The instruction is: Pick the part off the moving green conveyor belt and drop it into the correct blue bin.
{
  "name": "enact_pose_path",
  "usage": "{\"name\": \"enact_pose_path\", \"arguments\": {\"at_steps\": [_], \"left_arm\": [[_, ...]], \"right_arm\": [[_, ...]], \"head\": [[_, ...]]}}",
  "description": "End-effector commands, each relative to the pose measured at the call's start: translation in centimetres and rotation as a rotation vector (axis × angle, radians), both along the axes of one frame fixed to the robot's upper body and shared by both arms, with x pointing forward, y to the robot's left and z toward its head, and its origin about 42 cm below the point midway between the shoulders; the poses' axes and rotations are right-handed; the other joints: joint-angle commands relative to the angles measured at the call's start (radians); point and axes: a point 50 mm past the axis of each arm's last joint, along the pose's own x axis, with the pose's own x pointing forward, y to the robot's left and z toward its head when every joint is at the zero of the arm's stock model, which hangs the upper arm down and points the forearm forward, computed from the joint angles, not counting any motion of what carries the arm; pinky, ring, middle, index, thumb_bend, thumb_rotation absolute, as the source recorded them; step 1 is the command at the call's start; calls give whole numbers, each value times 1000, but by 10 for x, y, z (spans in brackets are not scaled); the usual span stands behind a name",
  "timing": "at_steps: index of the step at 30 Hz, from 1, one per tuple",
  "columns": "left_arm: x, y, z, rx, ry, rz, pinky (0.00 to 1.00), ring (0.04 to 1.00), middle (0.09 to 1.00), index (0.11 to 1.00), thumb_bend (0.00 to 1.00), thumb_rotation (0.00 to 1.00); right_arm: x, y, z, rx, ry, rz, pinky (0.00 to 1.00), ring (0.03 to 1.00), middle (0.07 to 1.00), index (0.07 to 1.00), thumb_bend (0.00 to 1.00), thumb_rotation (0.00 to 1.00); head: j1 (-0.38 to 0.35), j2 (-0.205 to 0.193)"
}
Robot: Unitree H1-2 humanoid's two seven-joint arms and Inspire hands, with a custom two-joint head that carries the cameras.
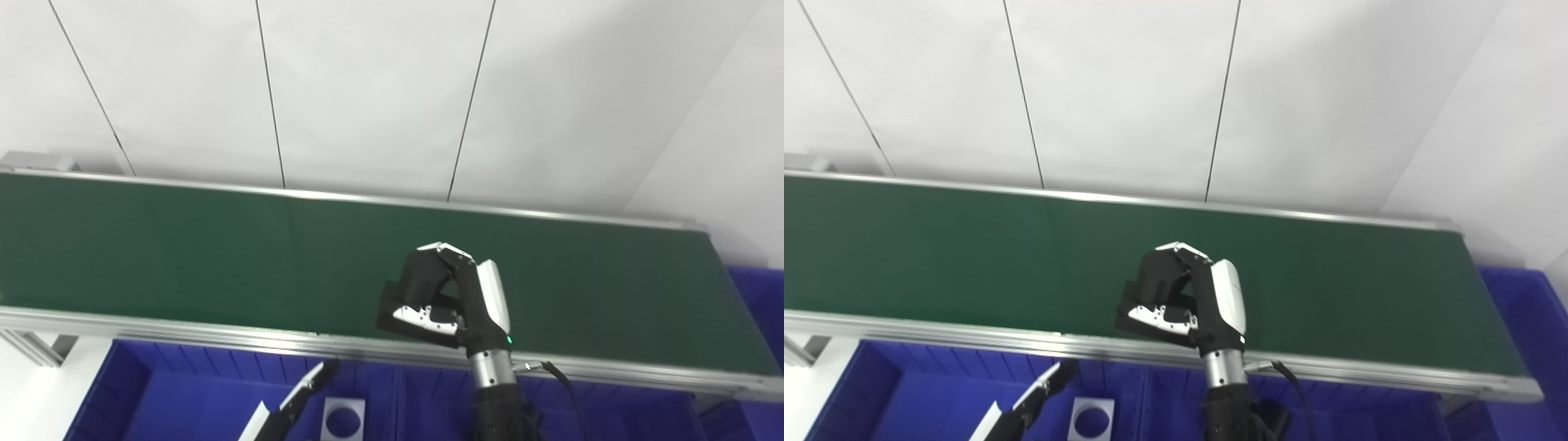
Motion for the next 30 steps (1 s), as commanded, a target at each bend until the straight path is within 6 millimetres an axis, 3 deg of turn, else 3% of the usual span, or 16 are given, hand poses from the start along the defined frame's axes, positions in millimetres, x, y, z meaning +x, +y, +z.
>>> {"name": "enact_pose_path", "arguments": {"at_steps": [1,12,20,25,30], "left_arm": [[5,2,12,-10,-66,-15,917,921,927,926,679,1000],[11,6,17,-25,-74,-17,874,899,914,905,684,972],[14,7,22,-50,-78,-8,843,881,903,893,671,947],[14,8,24,-55,-84,-7,853,888,902,896,690,957],[16,10,25,-62,-81,-12,862,894,903,898,683,956]], "right_arm": [[-8,-4,14,-18,-58,-16,303,385,484,540,508,0],[-72,-23,-18,-4,12,-53,372,408,487,535,510,0],[-94,-32,-44,-38,100,-109,386,415,486,525,511,0],[-103,-35,-59,-103,122,-133,357,406,493,518,512,0],[-108,-36,-72,-156,146,-134,396,423,509,502,513,0]], "head": [[1,1],[-3,51],[-5,72],[-4,79],[-9,85]]}}
